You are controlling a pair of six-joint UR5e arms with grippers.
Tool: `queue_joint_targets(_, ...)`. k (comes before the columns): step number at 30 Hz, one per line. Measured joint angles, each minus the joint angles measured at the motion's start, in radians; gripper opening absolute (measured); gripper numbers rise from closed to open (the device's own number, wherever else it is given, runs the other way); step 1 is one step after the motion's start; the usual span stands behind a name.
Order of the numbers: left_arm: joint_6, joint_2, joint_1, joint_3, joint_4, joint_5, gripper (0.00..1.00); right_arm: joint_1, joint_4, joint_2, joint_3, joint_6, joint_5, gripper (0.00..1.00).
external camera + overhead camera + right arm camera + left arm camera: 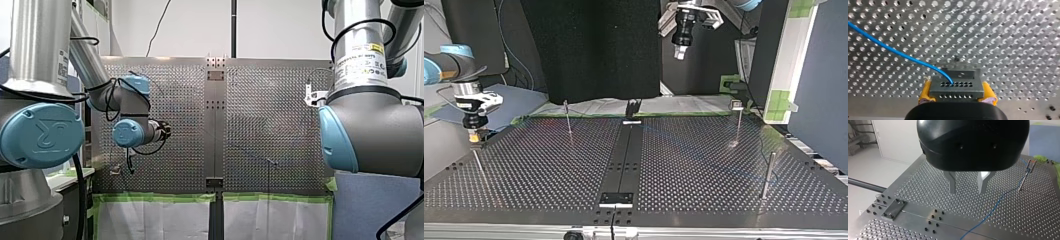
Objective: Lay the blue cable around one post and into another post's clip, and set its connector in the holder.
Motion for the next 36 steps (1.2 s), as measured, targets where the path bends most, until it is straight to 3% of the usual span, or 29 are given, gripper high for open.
queue_joint_targets(17, 0.005, 0.0, 0.009, 0.0, -0.011, 0.0, 1.0, -0.004, -0.004, 0.022, -0.036, 0.035, -0.009, 0.0)
queue_joint_targets(36, 0.006, 0.0, 0.011, 0.0, -0.015, 0.0, 1.0, 0.003, 0.029, 0.052, -0.087, 0.039, -0.016, 0.0)
